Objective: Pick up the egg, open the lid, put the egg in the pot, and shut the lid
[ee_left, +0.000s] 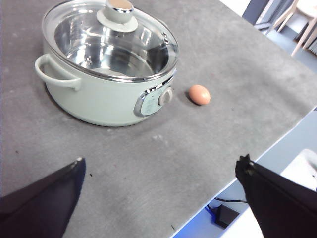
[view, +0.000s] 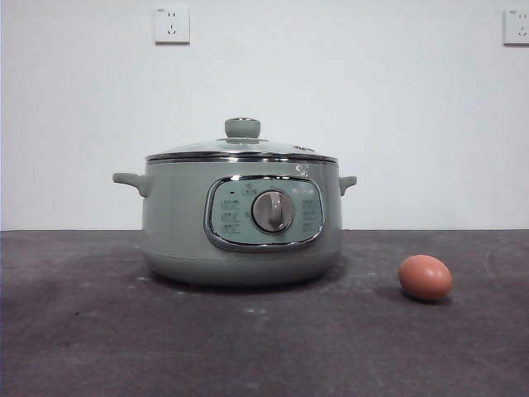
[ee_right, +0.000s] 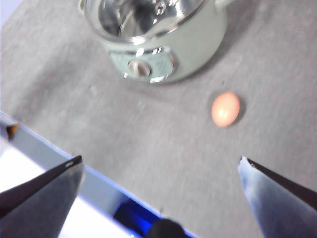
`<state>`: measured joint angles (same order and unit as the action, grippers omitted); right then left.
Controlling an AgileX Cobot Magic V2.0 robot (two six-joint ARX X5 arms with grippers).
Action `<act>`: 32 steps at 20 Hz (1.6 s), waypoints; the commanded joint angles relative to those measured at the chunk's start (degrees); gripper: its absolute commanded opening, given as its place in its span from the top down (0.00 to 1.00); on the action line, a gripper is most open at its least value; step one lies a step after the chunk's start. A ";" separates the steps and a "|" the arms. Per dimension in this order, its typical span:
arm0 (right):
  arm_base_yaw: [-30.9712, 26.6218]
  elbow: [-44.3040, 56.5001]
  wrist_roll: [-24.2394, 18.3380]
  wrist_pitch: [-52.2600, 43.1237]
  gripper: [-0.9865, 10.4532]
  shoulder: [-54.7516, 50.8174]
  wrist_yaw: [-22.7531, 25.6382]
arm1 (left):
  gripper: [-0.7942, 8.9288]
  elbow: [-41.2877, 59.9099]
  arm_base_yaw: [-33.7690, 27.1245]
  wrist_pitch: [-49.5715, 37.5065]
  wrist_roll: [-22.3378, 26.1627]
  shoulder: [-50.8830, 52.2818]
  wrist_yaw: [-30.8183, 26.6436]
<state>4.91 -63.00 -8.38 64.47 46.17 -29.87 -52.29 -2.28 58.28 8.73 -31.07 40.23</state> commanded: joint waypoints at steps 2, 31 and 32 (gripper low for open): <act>1.51 -0.09 1.49 -2.56 0.39 5.77 0.00 | 0.27 -0.04 0.13 -0.35 -0.13 -0.02 0.33; 14.71 -0.09 6.01 -27.41 0.57 52.96 21.55 | 0.27 -0.04 0.13 -0.33 -0.11 -0.31 0.24; 14.73 -0.09 6.23 -27.54 0.57 53.20 22.10 | 0.27 -0.04 0.13 -0.33 -0.11 -0.31 0.24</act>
<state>19.51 -63.11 -2.74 37.19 98.45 -7.73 -52.29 -2.28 58.28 8.75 -31.42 40.23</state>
